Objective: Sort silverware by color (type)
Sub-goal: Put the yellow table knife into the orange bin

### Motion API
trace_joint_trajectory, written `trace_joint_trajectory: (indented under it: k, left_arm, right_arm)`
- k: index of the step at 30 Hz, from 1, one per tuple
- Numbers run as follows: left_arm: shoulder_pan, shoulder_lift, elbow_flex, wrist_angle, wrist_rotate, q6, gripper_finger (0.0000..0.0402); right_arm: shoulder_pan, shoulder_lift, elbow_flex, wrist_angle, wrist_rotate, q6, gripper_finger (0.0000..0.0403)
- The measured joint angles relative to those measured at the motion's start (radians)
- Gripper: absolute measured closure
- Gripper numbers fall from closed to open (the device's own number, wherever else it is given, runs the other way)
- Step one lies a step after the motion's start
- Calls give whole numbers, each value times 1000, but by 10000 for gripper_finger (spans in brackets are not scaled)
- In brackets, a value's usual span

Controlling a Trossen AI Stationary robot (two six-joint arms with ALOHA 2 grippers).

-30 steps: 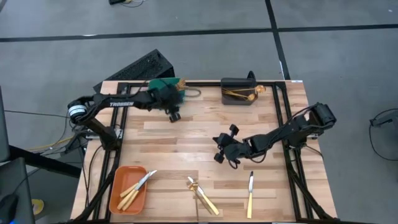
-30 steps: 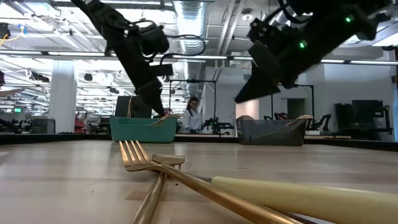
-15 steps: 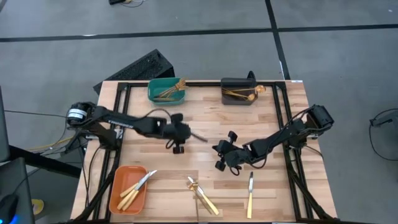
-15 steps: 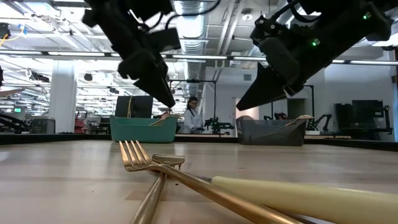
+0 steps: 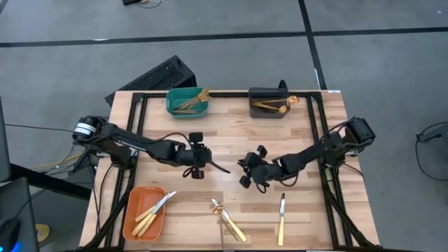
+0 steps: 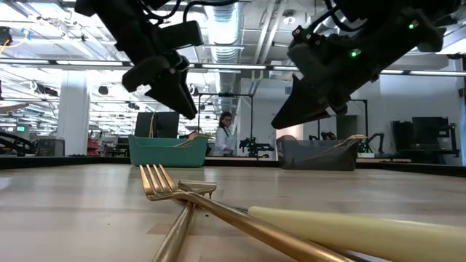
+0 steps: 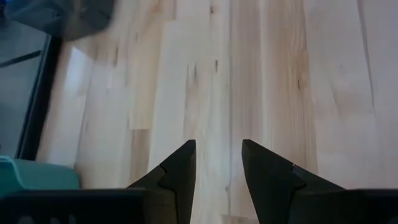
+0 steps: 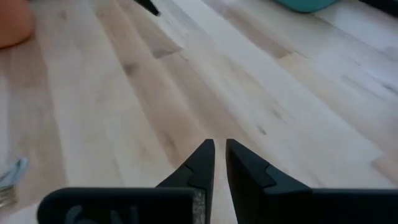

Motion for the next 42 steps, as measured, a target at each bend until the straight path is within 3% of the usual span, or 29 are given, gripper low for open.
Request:
trace_joint_trajectory:
  k: [5, 9, 13, 17, 26, 30, 33, 36, 42]
  left_arm:
    - [-1, -17, -2, -11, -11, -39, 284]
    - [0, -16, -5, -61, -36, -69, 284]
    - [7, -16, -4, -34, -50, -122, 284]
    - [6, -9, -4, 55, -50, -134, 284]
    - [2, -8, -4, 160, -14, -163, 284]
    - [-17, -8, -4, 160, 72, -258, 284]
    - [-63, -8, -4, 161, 76, -320, 284]
    - [-124, -8, -4, 168, 15, -386, 284]
    - [-251, -8, -4, 207, -179, -487, 284]
  right_arm:
    - [-5, -21, 2, -174, 132, 101, 334]
    - [50, -99, 1, -573, 173, 380, 334]
    - [143, -202, 0, -916, 83, 712, 334]
    - [249, -263, 0, -980, -23, 843, 334]
    - [494, -168, 0, -855, -45, 496, 334]
    - [536, -127, 1, -749, -176, 212, 334]
    - [545, -107, 13, -733, -298, -36, 334]
    - [546, -87, 42, -748, -397, -296, 334]
    - [542, -81, 115, -745, -435, -482, 334]
